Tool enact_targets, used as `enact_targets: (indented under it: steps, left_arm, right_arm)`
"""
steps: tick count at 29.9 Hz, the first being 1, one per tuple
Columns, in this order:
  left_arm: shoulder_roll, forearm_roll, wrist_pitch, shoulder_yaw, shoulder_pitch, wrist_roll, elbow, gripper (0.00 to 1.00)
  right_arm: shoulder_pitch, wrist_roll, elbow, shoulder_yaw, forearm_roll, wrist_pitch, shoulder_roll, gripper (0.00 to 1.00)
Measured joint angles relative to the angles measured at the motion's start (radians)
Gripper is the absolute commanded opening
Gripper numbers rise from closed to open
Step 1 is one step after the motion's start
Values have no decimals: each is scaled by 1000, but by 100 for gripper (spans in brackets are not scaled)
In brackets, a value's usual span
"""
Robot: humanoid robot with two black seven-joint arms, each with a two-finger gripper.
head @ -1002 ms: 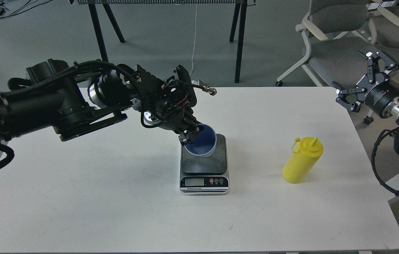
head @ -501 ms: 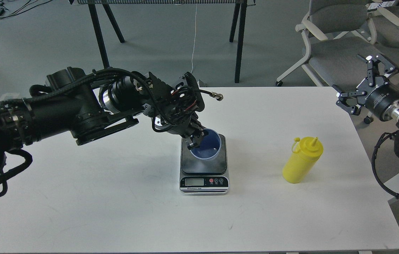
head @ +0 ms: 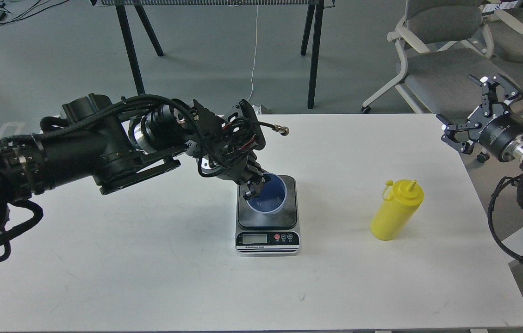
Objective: Pour seasoning into cup on scale with both arms
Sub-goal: 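Lift the blue cup with the left gripper and lower it onto the scale, then open the left gripper and withdraw it up from the cup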
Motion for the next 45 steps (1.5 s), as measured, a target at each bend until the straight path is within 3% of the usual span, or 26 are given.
enact_targets:
  steps: [23,32,45]
  left_arm:
    - [-2,0,0,-3,19,0,0,38]
    - [-13,-33,0,-9,20,0,43,63]
    - [-24,-92,0,-17,13,0,75,87]
  right_arm:
    - [-11,5,1,3,0,0,-9,99]
    - [-14,5,6,6,0,0,-9,99]
    - [-14,5,9,7,1,0,-9,99]
